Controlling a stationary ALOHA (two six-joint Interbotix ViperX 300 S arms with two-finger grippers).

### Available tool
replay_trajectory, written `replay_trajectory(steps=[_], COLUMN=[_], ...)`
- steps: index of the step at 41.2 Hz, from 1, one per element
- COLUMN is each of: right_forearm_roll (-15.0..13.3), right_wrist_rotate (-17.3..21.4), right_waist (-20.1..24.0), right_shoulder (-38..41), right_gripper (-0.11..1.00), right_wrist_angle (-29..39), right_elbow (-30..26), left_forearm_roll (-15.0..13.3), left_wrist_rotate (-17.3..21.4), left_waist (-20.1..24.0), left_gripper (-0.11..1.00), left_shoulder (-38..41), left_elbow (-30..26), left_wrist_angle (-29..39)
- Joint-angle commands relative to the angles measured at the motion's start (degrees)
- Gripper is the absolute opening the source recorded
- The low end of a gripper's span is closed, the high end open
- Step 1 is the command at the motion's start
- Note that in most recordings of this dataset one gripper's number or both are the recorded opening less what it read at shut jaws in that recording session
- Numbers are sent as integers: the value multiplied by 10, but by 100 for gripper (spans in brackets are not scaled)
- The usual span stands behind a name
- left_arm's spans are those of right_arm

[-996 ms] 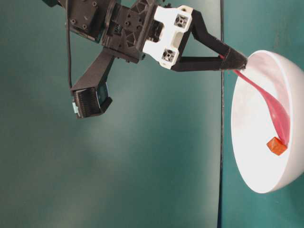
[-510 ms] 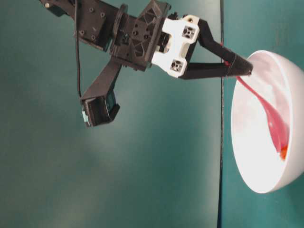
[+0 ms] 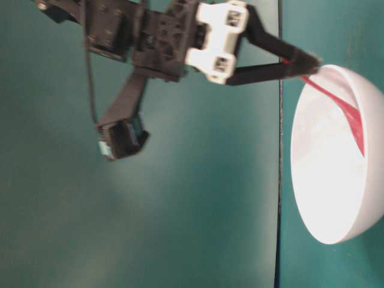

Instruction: Grip the spoon and scoop the red block from the bowl with right arm.

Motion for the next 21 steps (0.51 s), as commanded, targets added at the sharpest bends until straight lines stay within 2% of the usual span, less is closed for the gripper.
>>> replay_trajectory(steps=[1, 6, 12, 21], right_forearm_roll=[-2, 4, 19, 21], right_wrist_rotate=[1, 5, 4, 0], right_waist=[1, 1, 1, 1], right_shoulder=[-34, -43, -33, -5], right_gripper=[22, 22, 22, 22], right_wrist_angle=[5, 41, 127, 198], right_elbow=[-25, -42, -71, -117], left_forearm_roll=[2, 2, 2, 1], left_wrist_rotate=[2, 3, 3, 4], left_waist=[1, 1, 1, 1], left_gripper=[0, 0, 0, 0], left_shoulder=[5, 5, 5, 5], left_elbow=[-12, -12, -12, -13], left_wrist_angle=[-5, -5, -5, -5])
